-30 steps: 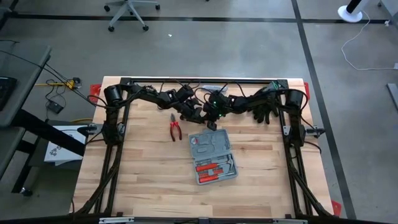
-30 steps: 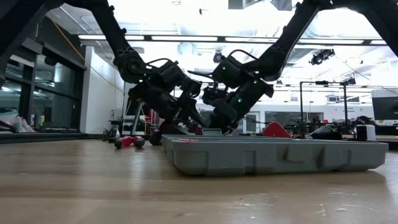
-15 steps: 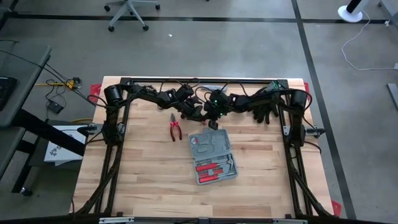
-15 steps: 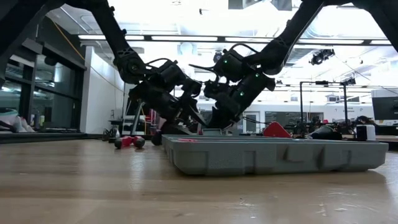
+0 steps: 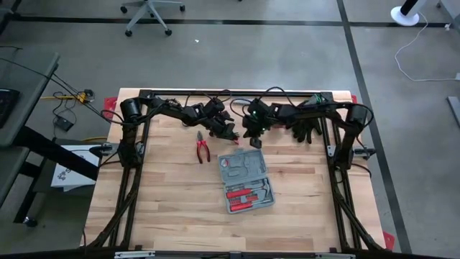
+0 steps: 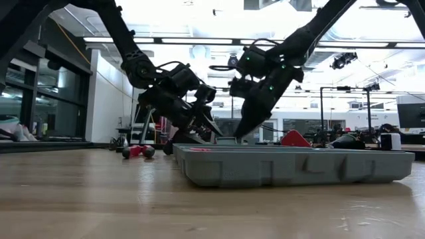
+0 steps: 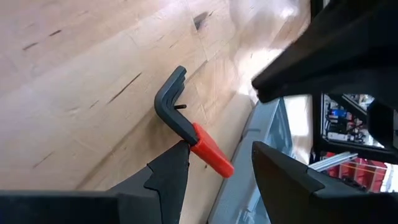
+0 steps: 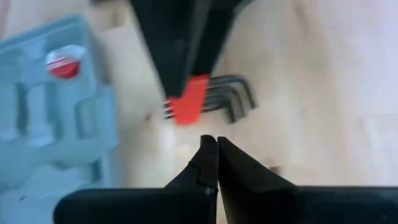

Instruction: Prefit tool cases

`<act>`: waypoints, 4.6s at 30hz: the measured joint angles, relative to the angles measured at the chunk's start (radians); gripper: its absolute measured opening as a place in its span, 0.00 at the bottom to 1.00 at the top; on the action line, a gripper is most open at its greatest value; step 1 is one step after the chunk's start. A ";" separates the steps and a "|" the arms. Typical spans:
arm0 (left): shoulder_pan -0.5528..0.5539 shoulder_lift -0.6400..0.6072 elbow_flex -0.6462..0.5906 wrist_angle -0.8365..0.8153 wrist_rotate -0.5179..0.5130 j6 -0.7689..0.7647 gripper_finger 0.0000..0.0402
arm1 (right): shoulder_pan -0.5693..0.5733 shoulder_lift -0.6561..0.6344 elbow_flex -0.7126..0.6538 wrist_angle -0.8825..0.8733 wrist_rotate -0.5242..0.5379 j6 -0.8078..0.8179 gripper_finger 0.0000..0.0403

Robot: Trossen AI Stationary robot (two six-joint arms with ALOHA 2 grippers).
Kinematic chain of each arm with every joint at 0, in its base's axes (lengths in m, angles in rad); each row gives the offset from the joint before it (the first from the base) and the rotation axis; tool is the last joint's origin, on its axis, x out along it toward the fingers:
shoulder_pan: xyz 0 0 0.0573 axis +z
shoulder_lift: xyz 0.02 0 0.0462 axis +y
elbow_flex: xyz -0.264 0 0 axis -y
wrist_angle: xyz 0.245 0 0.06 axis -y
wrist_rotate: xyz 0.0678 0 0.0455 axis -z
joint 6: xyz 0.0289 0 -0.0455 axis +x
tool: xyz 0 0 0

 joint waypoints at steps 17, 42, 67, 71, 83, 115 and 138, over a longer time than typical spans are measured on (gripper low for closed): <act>-0.035 0.007 0.003 0.011 -0.027 -0.084 0.41 | -0.004 0.006 -0.131 0.211 -0.037 0.044 0.00; -0.086 -0.052 -0.008 -0.016 -0.108 0.056 0.41 | 0.081 0.026 -0.129 0.124 0.018 0.089 0.00; -0.157 -0.085 -0.007 -0.065 -0.384 0.241 0.41 | 0.030 -0.011 -0.132 0.156 0.105 0.143 0.00; -0.131 -0.068 0.006 -0.040 -0.374 0.212 0.41 | -0.001 -0.008 -0.132 0.155 0.075 0.138 0.00; -0.085 0.034 0.180 -0.074 -0.332 0.260 0.41 | -0.009 -0.008 -0.131 0.131 0.067 0.135 0.00; -0.096 -0.038 0.185 -0.333 -0.353 0.094 0.41 | 0.076 0.035 -0.130 0.184 0.087 0.163 0.00; -0.101 -0.038 0.185 -0.312 -0.402 0.101 0.41 | 0.076 0.034 -0.130 0.206 0.091 0.171 0.00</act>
